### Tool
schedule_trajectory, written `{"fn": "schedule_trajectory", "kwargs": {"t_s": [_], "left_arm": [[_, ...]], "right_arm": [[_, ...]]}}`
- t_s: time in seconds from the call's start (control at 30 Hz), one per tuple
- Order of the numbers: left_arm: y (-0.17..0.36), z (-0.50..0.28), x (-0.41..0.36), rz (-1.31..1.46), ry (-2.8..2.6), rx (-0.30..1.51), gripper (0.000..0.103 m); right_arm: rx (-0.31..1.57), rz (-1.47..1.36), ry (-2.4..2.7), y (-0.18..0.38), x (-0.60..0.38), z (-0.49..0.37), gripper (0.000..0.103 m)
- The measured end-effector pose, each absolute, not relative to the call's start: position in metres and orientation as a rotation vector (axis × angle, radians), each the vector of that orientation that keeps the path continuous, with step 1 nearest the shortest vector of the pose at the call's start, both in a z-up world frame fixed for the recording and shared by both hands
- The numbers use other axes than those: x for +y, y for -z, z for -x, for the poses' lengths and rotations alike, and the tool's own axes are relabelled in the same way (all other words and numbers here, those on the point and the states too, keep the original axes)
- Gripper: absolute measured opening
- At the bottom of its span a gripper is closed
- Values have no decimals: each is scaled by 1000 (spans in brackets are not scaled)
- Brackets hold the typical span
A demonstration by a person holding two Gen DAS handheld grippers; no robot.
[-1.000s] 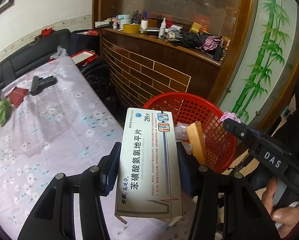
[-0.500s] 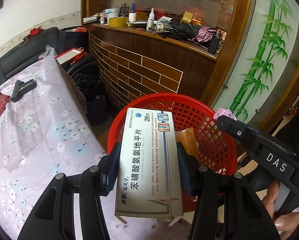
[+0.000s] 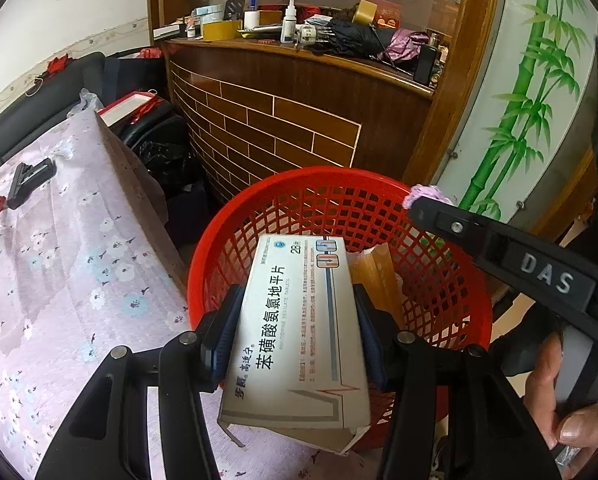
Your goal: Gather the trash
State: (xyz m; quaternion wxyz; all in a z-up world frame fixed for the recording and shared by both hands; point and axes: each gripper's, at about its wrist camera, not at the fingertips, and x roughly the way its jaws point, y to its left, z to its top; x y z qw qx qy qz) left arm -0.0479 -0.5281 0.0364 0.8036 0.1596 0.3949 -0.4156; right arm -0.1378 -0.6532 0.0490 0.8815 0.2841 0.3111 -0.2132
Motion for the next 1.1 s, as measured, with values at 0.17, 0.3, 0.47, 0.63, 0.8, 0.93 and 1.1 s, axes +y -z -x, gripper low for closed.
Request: {"fn": "schedule_trajectory", "kwargs": {"t_s": [0.17,0.3,0.47,0.63,0.8,0.93,1.1], "left_arm": [[-35,50,-530,-352,906,835,51],[-36,50,-526,-347,904,836,61],[-40,51,-516,-340,880,821,68],[-45,54,-504,-342,822,778,87],[-49,57,-490,-378,749,717,93],[-49,59,-475,-380,713,715,94],[-52,64,-446,-364,684,696,94]], "right_arm": [[672,-597,466,-44,-657,132,45],[662,-599,484,-46,-659,136,53],[640,-592,502,-56,-654,147,60],[623,-542,566,-69,-642,157,86],[612,-454,686,-81,-623,169,94],[611,-370,766,-86,-605,176,99],[592,-301,802,-91,-579,187,100]]}}
